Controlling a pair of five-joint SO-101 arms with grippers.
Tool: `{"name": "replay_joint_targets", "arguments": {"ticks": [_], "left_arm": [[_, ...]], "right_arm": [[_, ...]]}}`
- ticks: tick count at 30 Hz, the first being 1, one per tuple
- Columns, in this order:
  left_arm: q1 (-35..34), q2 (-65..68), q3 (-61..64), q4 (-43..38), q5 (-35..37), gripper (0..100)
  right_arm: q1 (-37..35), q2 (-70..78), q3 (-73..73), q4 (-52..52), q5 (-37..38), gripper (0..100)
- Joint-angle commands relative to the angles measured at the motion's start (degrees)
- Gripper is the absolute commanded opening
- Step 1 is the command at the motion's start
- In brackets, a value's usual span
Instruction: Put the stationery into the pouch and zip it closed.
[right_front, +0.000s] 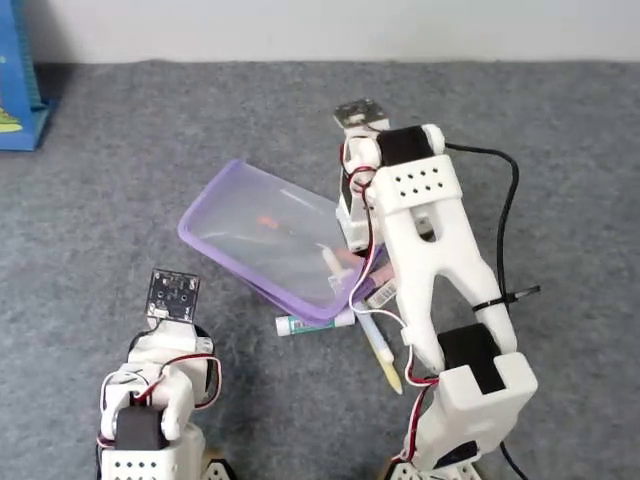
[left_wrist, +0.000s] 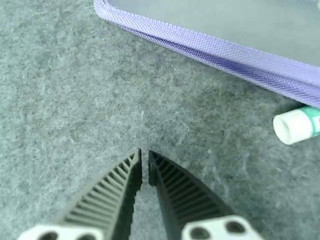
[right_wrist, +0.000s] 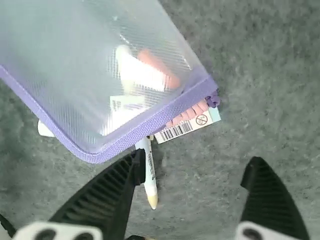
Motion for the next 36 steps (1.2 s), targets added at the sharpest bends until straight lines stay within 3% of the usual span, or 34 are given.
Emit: {"name": "replay_joint_targets", "arguments": {"ticks": [1,7,20,25,30,36], "left_arm": [[-0.1,-0.8,-0.2,0.3,0.6,3],[-0.1,-0.8,-0.2,0.3,0.6,3],[-0.1,-0.8,-0.2,0.3,0.6,3],[-0.1,-0.8,-0.2,0.3,0.6,3],[-0.1,-0.8,-0.2,0.3,0.6,3],[-0.1,-0.8,-0.2,0.3,0.6,3]], "right_arm": [[-0.3,-0.7,-1.0,2.4,-1.5,25.5],[-1.1,-0.6,9.7,0.7,-1.3,16.2],[-2.3,9.6,13.5,-22.4,-1.5,8.2],[-2.3,9.9,6.5,-17.9,-1.8,8.4],[-1.8,10.2,0.2,-10.8,-12.1,8.4],[0.6,10.6,-1.1,-9.1,-17.4,10.2]]}}
